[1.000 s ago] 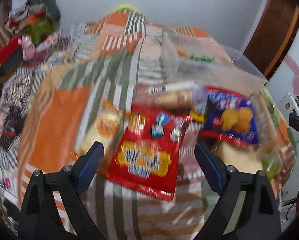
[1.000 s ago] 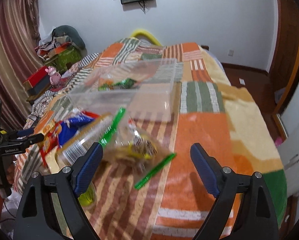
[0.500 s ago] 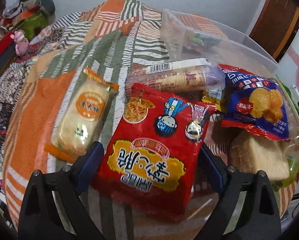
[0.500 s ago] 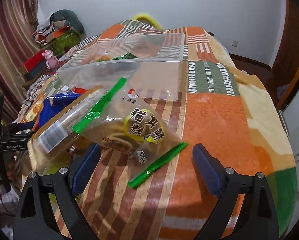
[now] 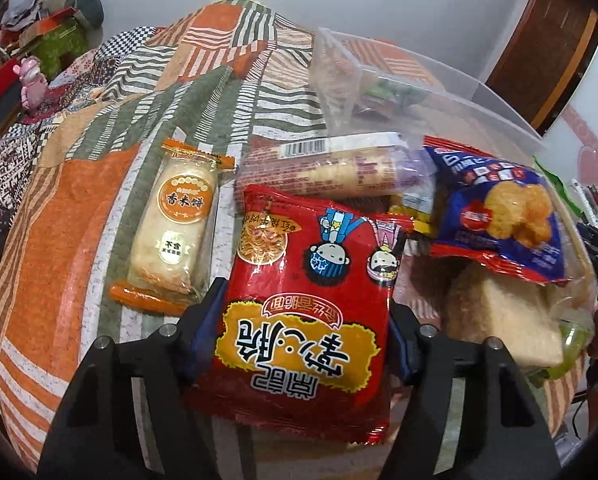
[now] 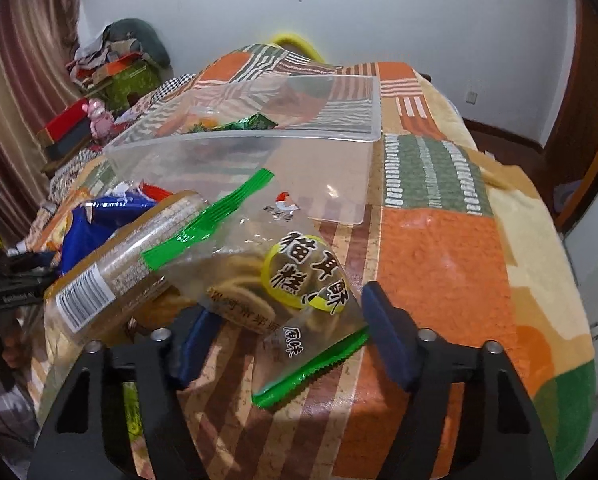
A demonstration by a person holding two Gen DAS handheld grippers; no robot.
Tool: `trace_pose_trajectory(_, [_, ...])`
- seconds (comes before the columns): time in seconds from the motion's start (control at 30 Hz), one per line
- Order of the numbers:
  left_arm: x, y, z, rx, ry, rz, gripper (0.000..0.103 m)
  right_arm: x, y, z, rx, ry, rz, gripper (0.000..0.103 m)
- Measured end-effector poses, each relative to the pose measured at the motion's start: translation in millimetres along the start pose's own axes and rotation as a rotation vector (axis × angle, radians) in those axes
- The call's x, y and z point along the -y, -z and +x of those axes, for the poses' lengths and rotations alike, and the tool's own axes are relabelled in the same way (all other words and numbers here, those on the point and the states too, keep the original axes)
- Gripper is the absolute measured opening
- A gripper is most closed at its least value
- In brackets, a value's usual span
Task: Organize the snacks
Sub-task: 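Grasp the red snack bag with left tool while right tool grasps cookie bag, then lower both held bags into the clear box and open both tools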
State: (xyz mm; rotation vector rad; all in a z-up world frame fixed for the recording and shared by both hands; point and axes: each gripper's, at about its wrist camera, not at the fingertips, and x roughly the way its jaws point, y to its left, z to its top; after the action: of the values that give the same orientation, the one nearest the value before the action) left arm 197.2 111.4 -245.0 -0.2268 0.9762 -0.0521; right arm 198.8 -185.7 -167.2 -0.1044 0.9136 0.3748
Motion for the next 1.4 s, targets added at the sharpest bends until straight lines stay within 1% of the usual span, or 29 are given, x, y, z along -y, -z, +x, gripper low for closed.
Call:
trace_pose_trajectory(0.03, [1, 1, -1, 0.000, 0.000, 0.002, 0.068, 0, -1, -1, 0.004, 0.005, -0.008, 0.054])
trace_pose_trajectory(0.07, [3, 2, -3, 0.004, -0.008, 0.008, 0.068, -1, -1, -3, 0.009, 0.011, -0.019, 0.053])
trace_pose_trajectory(0.23, [10, 2, -20, 0.041, -0.013, 0.017, 0.068, 6, -3, -10, 0.018, 0.001, 0.015, 0.050])
trace_pose_trajectory(0.4, [20, -10, -47, 0.101, -0.010, 0.040, 0.068, 9, -8, -22, 0.045, 0.011, 0.016, 0.049])
trace_pose_trajectory(0.53, [32, -26, -65, 0.158, 0.002, 0.056, 0.068, 11, -18, -35, 0.093, 0.013, 0.019, 0.049])
trace_pose_trajectory(0.7, [49, -46, -78, 0.213, 0.018, 0.087, 0.068, 12, -32, -46, 0.144, 0.009, 0.009, 0.049])
trace_pose_trajectory(0.87, [64, -69, -82, 0.261, 0.037, 0.103, 0.068, 11, -47, -51, 0.191, 0.019, -0.010, 0.049])
trace_pose_trajectory(1.03, [78, -93, -78, 0.287, 0.040, 0.121, 0.068, 13, -62, -52, 0.229, 0.017, -0.010, 0.049])
trace_pose_trajectory(1.23, [87, -117, -72, 0.305, 0.048, 0.128, 0.068, 10, -83, -40, 0.240, -0.002, -0.024, 0.049])
trace_pose_trajectory(1.4, [93, -135, -61, 0.307, 0.041, 0.133, 0.068, 5, -93, -27, 0.242, 0.008, -0.035, 0.049])
